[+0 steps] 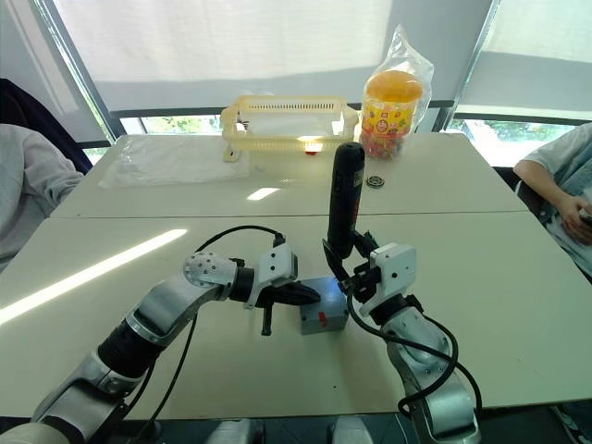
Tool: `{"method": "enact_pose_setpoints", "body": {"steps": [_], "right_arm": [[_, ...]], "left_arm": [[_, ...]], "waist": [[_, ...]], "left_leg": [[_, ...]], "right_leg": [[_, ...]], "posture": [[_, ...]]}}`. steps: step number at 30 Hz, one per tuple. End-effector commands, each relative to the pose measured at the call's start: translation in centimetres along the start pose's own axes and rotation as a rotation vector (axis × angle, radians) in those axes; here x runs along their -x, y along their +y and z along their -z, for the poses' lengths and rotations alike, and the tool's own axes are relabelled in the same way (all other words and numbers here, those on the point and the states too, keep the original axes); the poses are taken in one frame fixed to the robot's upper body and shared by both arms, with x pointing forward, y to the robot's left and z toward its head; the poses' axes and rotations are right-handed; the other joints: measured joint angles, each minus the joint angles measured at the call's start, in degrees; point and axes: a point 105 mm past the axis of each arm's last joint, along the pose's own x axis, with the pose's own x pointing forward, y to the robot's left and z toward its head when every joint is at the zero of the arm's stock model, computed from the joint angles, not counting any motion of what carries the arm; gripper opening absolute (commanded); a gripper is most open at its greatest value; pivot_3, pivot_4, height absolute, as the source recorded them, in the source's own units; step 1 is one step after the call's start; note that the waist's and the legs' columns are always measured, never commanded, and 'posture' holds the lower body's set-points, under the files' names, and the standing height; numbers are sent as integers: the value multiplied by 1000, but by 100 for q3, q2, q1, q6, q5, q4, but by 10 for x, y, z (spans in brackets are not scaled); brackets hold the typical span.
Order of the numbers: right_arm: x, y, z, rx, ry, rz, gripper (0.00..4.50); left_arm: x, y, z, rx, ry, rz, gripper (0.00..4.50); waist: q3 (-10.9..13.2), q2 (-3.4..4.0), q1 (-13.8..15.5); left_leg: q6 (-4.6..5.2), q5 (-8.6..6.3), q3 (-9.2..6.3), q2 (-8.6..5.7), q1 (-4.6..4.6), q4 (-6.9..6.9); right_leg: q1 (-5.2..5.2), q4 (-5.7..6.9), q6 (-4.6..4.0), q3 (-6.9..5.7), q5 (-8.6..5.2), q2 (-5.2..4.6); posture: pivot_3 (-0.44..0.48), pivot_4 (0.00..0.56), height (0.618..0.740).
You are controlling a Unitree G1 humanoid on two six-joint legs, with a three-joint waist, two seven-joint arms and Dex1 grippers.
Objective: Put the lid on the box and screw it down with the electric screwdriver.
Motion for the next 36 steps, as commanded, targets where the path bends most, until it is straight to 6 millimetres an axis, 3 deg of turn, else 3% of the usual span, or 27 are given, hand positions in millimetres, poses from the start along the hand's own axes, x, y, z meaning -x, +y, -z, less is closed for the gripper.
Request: {"method": "enact_pose_setpoints", "body": {"steps": [1, 11, 26, 36], "right_arm": [[17, -4, 55, -47, 227, 35, 1775], [27, -11, 64, -111, 247, 102, 1775], [37, -11, 74, -32, 312, 85, 1775], [35, 6, 70, -39, 274, 1, 1775]], "left_arm": [[-2, -1, 19, 23, 83, 2, 0], [-3, 0, 19, 13, 83, -2, 0], [-4, 0, 18, 0, 86, 2, 0], [-8, -2, 22, -1, 97, 13, 0]], "waist": [[-8, -10, 1], [-33, -35, 6], [-63, -42, 11], [-83, -26, 5]], "left_leg": [[0, 0, 1, -1, 0, -4], [-3, -2, -1, -6, 0, -23], [-13, -8, 0, -12, -1, -62], [-17, -16, 5, -12, -7, -82]], "right_leg": [[2, -8, -1, 0, 1, -2], [6, -29, -1, 2, 1, -22], [2, -58, -2, -5, -1, -50], [27, -137, -7, -14, 0, -61]], "posture": [[0, 150, 740], [0, 150, 740], [0, 150, 740], [0, 150, 740]]}}
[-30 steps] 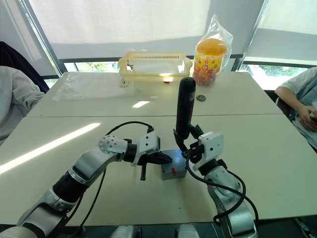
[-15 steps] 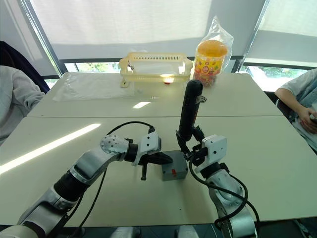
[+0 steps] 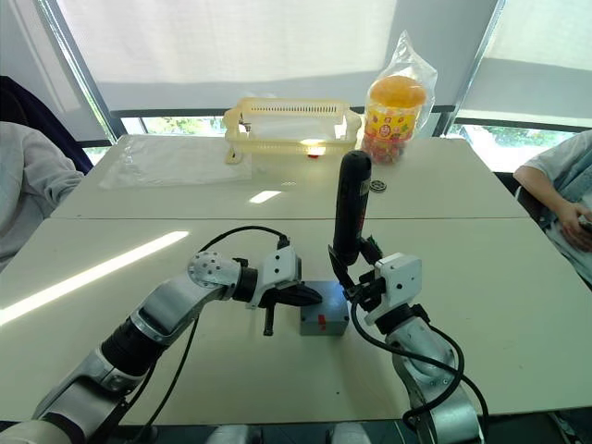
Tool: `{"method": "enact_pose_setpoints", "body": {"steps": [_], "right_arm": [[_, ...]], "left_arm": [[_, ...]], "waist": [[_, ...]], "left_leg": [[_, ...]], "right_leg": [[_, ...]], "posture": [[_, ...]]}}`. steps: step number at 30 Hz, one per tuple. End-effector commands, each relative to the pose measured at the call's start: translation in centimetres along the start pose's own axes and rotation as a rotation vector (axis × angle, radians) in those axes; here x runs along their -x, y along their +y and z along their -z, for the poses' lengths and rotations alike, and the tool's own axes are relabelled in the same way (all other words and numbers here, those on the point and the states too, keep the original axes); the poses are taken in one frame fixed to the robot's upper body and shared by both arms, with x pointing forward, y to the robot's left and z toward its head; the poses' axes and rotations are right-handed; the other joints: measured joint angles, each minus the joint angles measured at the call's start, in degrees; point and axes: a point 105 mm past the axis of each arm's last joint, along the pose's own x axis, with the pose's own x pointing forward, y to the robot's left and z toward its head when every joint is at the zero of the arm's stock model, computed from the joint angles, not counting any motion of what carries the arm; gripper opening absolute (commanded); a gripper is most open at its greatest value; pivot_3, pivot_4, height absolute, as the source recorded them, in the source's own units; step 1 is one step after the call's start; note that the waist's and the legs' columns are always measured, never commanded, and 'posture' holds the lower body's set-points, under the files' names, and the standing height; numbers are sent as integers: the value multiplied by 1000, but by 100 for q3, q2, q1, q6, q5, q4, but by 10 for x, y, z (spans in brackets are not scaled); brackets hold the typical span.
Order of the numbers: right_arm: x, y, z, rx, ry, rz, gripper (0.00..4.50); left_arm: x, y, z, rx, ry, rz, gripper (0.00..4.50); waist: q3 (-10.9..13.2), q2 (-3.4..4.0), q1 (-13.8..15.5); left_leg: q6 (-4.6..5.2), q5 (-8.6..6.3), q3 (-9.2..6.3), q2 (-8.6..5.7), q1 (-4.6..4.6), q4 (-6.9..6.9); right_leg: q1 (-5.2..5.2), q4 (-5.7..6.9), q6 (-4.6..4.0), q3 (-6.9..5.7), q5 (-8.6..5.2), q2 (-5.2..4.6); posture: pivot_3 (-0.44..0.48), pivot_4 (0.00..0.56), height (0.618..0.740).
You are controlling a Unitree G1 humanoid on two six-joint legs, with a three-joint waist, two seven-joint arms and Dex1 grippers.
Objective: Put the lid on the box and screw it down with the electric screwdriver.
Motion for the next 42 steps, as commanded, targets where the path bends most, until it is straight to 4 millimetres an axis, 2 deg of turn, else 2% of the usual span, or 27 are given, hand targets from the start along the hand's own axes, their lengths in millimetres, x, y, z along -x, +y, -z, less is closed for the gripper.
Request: {"method": "enact_pose_setpoints", "body": {"steps": [1, 26, 34, 42], "right_arm": [[22, 9, 64, -63, 270, -25, 1775], [28, 13, 70, -173, 291, -7, 1775], [24, 9, 83, -185, 317, 15, 1775], [26, 6, 88, -222, 331, 43, 1775]], "left_arm": [[-4, -4, 22, 36, 86, 8, 0], [-5, -7, 23, 52, 90, 17, 0], [-6, -7, 23, 54, 86, 12, 0], [-5, -7, 24, 56, 88, 5, 0]], "waist": [[-4, -7, 1], [-14, -7, -7], [-16, -8, -7], [-18, -9, -9]], "left_leg": [[4, -2, 1, -2, -1, 0], [0, -17, 2, 1, 3, -20], [0, -16, 2, 1, 4, -27], [-1, -17, 2, 2, 5, -29]], "right_leg": [[0, -1, 0, 0, 0, -2], [-2, -10, 0, 0, 0, -3], [-6, -11, 0, -1, 0, -3], [-6, -12, 0, 0, -1, -3]], "posture": [[0, 150, 740], [0, 150, 740], [0, 150, 740], [0, 150, 740]]}}
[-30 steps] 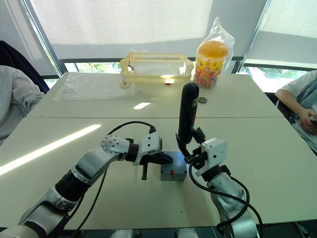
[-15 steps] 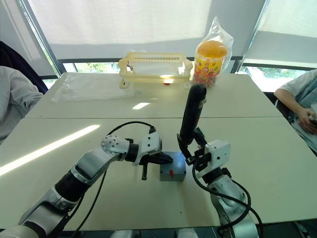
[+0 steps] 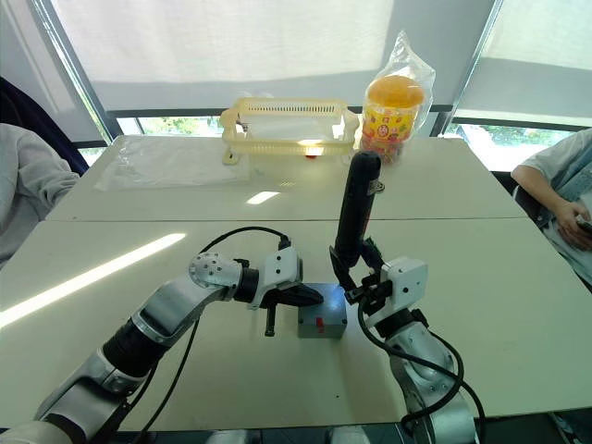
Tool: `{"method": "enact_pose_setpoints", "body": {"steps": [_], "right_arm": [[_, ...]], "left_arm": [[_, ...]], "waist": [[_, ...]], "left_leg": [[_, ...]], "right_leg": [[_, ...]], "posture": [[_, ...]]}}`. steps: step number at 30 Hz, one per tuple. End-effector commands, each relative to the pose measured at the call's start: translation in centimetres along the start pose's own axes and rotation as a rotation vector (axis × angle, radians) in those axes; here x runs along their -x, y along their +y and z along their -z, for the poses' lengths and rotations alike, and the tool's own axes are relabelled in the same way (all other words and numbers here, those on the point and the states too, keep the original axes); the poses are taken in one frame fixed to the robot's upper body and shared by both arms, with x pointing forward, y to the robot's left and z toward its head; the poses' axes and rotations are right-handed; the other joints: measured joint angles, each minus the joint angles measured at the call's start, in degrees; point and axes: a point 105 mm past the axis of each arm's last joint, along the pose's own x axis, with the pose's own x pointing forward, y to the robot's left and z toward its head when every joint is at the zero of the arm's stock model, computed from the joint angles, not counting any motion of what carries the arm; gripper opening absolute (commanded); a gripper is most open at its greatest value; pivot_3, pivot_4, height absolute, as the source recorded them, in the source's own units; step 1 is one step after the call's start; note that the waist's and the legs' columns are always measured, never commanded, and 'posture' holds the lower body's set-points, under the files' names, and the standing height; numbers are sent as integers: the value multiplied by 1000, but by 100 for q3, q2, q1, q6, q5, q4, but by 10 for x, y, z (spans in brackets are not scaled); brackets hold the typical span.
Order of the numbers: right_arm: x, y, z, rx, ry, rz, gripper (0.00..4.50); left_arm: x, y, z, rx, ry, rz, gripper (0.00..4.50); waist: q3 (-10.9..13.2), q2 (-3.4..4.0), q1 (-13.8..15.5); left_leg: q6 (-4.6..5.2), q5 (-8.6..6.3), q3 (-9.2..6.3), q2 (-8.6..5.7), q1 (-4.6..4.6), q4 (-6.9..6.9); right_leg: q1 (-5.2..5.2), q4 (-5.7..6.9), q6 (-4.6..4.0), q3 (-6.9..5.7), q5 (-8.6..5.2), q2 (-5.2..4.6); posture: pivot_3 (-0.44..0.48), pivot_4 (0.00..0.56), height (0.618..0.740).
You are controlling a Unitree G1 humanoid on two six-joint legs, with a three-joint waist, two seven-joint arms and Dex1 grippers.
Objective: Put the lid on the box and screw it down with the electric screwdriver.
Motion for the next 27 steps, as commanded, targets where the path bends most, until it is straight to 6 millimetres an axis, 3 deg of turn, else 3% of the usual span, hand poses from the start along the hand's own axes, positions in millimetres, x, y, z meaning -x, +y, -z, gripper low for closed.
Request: {"method": "enact_pose_setpoints", "body": {"steps": [1, 20, 27], "right_arm": [[28, -4, 85, -112, 357, 45, 1775], [36, -10, 84, -70, 320, 73, 1775], [34, -2, 83, 22, 316, -34, 1775]], "left_arm": [[-3, -5, 23, 56, 83, 3, 0], [-2, -4, 23, 49, 84, 4, 0], [-1, -6, 24, 47, 84, 7, 0]], "waist": [[0, 0, 0], [0, 1, 1], [0, 1, 2]], "left_leg": [[0, 0, 0, 0, 0, 0], [-1, 0, 0, 0, 0, -11], [-1, 0, 0, 0, -1, -13]], "right_leg": [[0, 0, 0, 0, 0, 0], [-2, -8, -1, 0, -1, -1], [-3, -11, -1, 0, -1, -1]], "posture": [[0, 150, 740], [0, 150, 740], [0, 150, 740]]}}
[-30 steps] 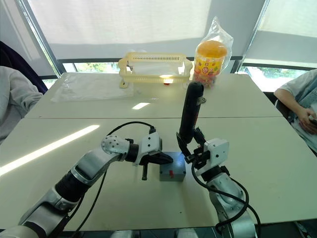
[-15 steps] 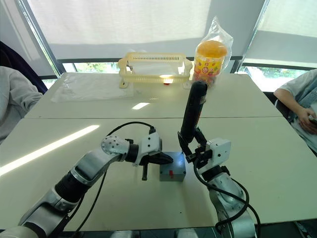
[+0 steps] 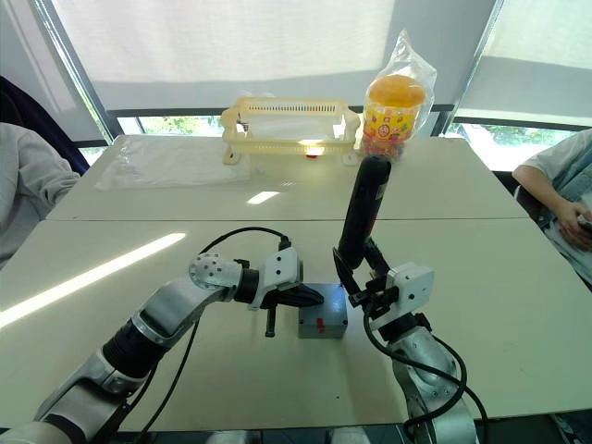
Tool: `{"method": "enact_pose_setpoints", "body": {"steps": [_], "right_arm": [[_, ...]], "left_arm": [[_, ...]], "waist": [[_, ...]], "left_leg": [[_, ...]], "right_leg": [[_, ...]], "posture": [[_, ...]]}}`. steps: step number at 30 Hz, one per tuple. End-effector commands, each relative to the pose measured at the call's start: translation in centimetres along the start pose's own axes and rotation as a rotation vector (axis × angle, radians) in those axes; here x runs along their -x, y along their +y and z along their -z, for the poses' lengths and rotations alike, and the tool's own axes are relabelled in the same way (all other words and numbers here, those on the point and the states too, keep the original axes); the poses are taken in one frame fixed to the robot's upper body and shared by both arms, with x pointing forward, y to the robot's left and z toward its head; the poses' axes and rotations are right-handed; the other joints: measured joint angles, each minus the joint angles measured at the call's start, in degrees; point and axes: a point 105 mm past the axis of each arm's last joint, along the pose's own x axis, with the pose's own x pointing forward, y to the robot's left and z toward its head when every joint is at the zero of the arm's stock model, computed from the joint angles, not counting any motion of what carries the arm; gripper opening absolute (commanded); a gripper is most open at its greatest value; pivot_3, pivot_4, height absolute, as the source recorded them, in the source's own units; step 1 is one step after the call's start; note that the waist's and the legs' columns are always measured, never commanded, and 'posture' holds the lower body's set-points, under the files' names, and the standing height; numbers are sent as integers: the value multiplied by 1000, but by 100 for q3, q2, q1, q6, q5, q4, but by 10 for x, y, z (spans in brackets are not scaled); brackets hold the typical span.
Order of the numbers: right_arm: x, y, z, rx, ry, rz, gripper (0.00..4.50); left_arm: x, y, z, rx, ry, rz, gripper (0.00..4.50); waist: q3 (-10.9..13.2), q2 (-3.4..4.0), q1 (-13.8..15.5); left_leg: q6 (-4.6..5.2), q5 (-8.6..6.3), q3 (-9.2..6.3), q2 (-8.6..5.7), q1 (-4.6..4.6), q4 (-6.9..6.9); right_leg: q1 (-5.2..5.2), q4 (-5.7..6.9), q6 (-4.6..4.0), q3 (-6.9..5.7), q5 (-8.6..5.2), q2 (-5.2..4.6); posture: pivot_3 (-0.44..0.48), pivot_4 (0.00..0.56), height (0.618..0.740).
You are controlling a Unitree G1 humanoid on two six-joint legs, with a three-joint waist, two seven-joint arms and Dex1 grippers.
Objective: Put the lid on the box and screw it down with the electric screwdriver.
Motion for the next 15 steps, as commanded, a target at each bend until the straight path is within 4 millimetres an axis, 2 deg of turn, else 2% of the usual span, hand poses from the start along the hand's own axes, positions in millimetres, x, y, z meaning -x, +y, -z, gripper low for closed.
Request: {"method": "enact_pose_setpoints", "body": {"steps": [1, 7, 15], "right_arm": [[32, 4, 81, -8, 351, -41, 1775], [31, 3, 78, -35, 303, -56, 1775], [37, -2, 88, -138, 294, -27, 1775]], "left_arm": [[-1, -5, 24, 47, 85, 6, 0], [1, -3, 24, 45, 89, 4, 0], [3, -6, 27, 51, 102, 14, 0]], "waist": [[0, 0, 0], [-1, -1, 5], [-7, -8, -4]], "left_leg": [[0, 0, 0, 0, 0, -1], [1, 1, 0, 0, 3, -21], [1, 1, 0, 0, 7, -29]], "right_leg": [[0, -1, 0, 0, 0, 0], [1, -16, -1, -1, 0, 1], [5, -24, -1, -4, 0, 1]], "posture": [[0, 150, 740], [0, 150, 740], [0, 150, 740]]}}
